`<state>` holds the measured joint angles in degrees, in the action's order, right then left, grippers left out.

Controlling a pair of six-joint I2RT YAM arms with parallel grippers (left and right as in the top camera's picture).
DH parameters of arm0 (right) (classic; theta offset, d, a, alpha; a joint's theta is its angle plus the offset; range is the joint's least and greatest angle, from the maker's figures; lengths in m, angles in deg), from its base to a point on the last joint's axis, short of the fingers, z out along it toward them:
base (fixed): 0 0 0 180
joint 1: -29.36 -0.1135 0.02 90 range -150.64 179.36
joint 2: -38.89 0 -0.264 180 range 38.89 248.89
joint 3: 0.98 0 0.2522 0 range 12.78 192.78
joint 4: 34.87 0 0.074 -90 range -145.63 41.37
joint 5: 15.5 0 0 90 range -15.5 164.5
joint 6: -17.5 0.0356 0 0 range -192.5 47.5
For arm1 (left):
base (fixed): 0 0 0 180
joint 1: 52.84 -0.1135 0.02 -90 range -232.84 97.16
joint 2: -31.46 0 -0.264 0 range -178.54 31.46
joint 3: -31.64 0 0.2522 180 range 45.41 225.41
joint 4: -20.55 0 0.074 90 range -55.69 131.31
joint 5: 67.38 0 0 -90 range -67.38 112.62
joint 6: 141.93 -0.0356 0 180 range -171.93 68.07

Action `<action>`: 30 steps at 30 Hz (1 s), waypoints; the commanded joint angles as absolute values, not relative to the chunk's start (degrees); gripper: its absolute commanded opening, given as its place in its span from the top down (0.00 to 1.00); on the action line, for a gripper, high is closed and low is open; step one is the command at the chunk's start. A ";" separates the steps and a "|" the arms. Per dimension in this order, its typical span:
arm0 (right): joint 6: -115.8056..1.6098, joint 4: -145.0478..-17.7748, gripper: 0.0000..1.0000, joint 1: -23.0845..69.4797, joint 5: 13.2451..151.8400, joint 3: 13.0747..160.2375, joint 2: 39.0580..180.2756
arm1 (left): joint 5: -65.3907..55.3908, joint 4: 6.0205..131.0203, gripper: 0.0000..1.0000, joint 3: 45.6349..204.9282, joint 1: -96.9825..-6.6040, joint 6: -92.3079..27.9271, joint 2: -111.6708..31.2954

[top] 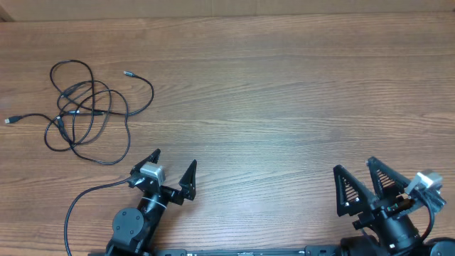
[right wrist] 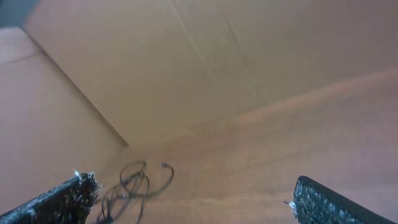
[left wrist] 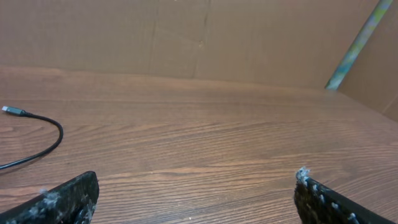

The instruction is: Untangle cables

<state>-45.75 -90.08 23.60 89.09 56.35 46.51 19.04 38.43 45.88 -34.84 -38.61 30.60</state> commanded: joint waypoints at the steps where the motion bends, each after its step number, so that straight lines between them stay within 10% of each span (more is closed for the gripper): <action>1: -46.13 -86.14 0.00 23.36 88.72 53.09 44.35 | 19.65 38.63 0.00 45.66 -34.84 -39.70 31.21; 30: -46.10 -37.25 0.00 23.36 54.60 24.42 39.06 | 19.65 38.63 0.00 45.68 -34.84 -39.70 31.21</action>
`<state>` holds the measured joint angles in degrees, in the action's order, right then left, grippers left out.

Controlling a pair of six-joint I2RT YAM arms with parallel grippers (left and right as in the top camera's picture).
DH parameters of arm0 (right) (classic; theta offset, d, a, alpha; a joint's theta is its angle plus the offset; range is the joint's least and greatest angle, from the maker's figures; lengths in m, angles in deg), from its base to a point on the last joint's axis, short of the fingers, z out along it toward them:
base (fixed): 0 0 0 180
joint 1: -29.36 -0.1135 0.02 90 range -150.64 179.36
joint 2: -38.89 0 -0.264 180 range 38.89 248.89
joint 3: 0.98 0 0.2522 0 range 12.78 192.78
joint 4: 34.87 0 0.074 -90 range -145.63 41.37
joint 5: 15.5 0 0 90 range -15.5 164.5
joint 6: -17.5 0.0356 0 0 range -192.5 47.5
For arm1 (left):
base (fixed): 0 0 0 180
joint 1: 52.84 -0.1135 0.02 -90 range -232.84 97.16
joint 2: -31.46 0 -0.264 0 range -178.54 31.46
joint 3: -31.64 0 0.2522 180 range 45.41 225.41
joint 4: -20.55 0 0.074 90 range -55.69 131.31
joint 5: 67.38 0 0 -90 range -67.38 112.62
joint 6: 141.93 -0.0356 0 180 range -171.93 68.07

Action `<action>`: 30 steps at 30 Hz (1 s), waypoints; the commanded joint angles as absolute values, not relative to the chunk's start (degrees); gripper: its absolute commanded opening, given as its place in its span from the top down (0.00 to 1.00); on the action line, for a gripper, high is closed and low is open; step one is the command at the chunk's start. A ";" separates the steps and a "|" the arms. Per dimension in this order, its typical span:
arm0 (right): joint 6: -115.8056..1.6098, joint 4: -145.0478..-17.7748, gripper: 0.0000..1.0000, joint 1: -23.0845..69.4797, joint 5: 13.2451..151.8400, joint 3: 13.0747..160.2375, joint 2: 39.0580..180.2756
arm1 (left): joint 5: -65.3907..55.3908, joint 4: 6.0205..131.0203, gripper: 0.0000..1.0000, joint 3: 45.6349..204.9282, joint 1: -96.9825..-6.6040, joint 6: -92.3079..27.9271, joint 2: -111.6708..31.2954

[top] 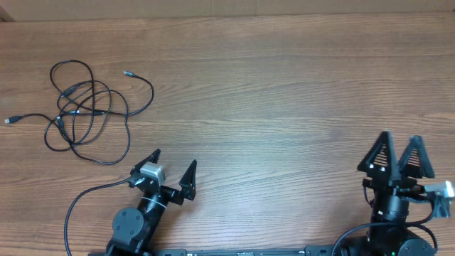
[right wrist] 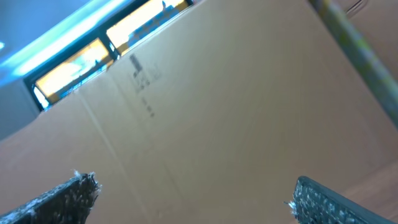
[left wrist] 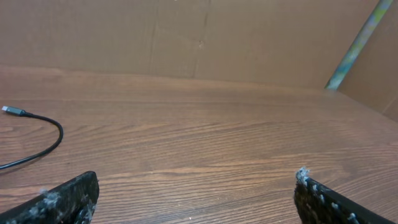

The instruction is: Untangle cables

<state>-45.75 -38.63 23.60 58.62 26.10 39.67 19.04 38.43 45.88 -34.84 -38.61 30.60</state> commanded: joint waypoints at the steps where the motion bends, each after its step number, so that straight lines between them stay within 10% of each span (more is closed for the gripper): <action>1: -45.78 -35.81 0.00 23.36 54.60 23.33 39.06 | 19.65 38.63 0.00 45.68 -34.84 -39.70 31.21; 20: -43.72 -28.42 0.00 23.03 54.93 13.21 39.06 | 19.65 38.63 0.00 45.68 -34.84 -39.72 31.21; 30: -43.77 -47.04 0.00 23.03 56.63 13.21 39.06 | 19.65 38.63 0.01 45.68 -34.84 -39.72 31.21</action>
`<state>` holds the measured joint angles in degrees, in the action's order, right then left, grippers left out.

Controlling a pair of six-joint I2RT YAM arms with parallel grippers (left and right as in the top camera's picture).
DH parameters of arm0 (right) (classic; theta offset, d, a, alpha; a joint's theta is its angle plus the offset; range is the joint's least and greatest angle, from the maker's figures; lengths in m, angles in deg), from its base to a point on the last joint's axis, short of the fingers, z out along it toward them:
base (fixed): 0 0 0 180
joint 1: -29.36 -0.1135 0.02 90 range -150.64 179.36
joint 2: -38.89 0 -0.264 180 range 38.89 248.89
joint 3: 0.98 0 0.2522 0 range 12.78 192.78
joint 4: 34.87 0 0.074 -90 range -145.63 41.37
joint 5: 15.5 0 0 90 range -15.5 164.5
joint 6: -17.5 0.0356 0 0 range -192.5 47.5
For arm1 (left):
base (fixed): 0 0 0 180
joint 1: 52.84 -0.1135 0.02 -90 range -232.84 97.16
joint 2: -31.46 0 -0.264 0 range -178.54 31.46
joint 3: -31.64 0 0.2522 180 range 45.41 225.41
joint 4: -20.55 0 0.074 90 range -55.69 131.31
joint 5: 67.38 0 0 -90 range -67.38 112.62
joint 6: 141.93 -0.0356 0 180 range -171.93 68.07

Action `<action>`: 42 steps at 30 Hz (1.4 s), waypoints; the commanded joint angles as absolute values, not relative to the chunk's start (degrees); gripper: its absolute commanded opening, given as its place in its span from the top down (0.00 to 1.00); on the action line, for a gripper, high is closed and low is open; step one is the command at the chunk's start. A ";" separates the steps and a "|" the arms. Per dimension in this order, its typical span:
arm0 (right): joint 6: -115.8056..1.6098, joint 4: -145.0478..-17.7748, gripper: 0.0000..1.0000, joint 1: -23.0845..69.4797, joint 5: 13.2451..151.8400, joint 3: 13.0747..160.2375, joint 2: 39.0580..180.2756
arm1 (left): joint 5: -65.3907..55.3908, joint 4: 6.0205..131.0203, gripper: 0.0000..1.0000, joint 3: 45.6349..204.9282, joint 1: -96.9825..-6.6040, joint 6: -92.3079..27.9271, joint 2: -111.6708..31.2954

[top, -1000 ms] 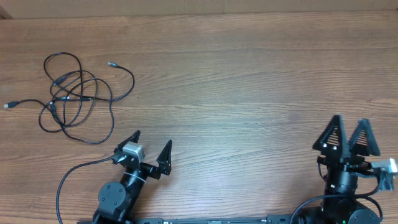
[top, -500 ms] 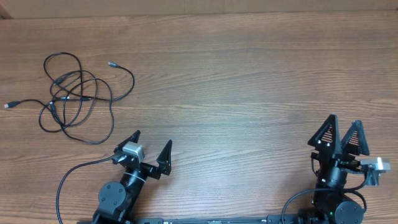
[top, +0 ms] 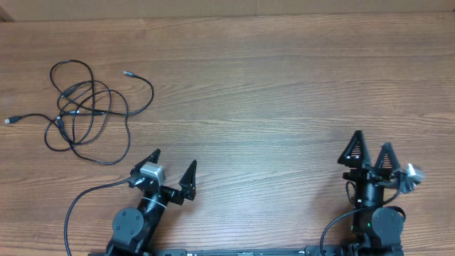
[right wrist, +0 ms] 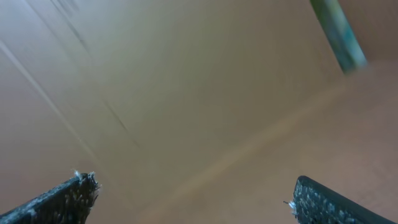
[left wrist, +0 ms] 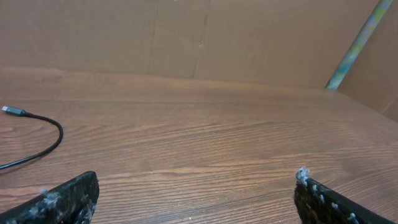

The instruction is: Untangle cables

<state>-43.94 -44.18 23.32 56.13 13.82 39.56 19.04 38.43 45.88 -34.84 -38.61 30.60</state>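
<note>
A tangle of thin black cables lies at the table's far left, with plug ends sticking out at the left and upper right. One loose end shows at the left of the left wrist view. My left gripper stands open near the front edge, right of and below the tangle, nothing between its fingers. My right gripper is open at the front right, far from the cables, its camera blurred and aimed at the cardboard wall.
The wooden table is bounded by cardboard walls at the back. A black lead from the left arm loops over the table's front left. A green strip leans at the right wall.
The right gripper has shifted a little left and turned, its wrist view now swung onto the wall and table edge. The left arm and the cables have not moved.
At first the right gripper sat at the front right angled leftward, its camera seeing the distant tangle. Then it pointed straight ahead and up at the wall and ceiling lights. Now it stands slightly further left. The left gripper and cables stayed put throughout.
</note>
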 commanded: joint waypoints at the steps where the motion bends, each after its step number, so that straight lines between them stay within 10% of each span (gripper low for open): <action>1: -43.79 -49.49 0.00 23.03 57.31 13.21 39.06 | 19.65 38.63 0.00 45.66 -34.82 -39.70 31.21; 42: -58.45 -52.99 0.00 23.06 69.24 13.23 39.06 | 19.65 38.63 0.00 45.68 -34.84 -39.72 31.21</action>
